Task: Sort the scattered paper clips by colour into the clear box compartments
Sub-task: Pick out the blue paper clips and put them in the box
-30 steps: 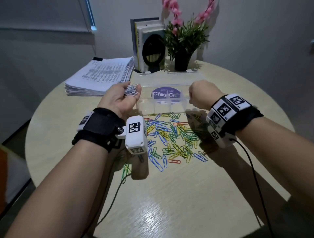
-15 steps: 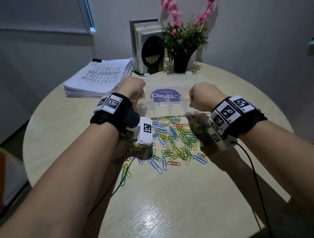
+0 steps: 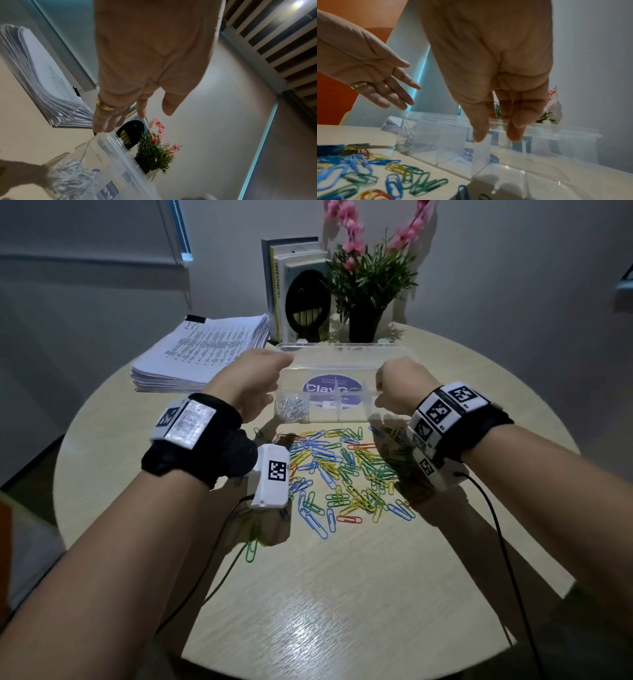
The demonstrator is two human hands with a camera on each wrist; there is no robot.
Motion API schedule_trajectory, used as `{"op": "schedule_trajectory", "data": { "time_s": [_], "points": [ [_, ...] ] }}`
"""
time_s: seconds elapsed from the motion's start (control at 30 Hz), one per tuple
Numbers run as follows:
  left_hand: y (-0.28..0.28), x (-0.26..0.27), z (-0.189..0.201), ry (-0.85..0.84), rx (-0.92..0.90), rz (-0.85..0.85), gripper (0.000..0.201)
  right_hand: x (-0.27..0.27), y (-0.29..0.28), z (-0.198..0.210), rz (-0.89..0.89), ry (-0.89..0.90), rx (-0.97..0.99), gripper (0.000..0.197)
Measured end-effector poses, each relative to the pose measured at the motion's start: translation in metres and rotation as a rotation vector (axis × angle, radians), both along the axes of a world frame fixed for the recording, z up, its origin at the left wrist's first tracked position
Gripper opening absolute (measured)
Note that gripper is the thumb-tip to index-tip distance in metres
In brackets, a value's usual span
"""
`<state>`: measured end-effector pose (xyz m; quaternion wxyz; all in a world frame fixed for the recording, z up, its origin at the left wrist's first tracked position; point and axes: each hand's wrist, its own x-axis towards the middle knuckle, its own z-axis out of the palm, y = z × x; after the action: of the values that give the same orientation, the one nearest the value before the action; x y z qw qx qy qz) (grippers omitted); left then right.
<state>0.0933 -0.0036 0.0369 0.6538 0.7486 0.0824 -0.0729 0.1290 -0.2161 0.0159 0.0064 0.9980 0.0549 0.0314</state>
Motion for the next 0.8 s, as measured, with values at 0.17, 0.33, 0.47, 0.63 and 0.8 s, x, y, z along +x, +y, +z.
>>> {"op": "schedule_trajectory", "data": {
  "time_s": [0.17, 0.33, 0.47, 0.63, 0.8],
  "points": [
    [0.015, -0.022, -0.005, 0.01, -0.063, -0.019, 0.021, -0.02, 0.021, 0.004, 0.072, -0.068, 0.104, 0.019],
    [0.023, -0.043, -0.019, 0.024, -0.243, 0.002, 0.014, -0.041, 0.058, -0.007, 0.283, 0.326, 0.064, 0.017],
    [0.028, -0.055, -0.027, 0.031, -0.347, 0.04, 0.006, -0.041, 0.069, -0.02, 0.276, 0.357, -0.053, 0.026],
    [0.033, -0.06, -0.037, 0.061, -0.413, 0.095, 0.008, -0.038, 0.067, -0.019, 0.267, 0.39, -0.001, 0.014],
    [0.023, -0.062, -0.045, 0.075, -0.515, 0.138, 0.008, -0.039, 0.062, -0.007, 0.273, 0.413, 0.14, 0.009]
  ]
}}
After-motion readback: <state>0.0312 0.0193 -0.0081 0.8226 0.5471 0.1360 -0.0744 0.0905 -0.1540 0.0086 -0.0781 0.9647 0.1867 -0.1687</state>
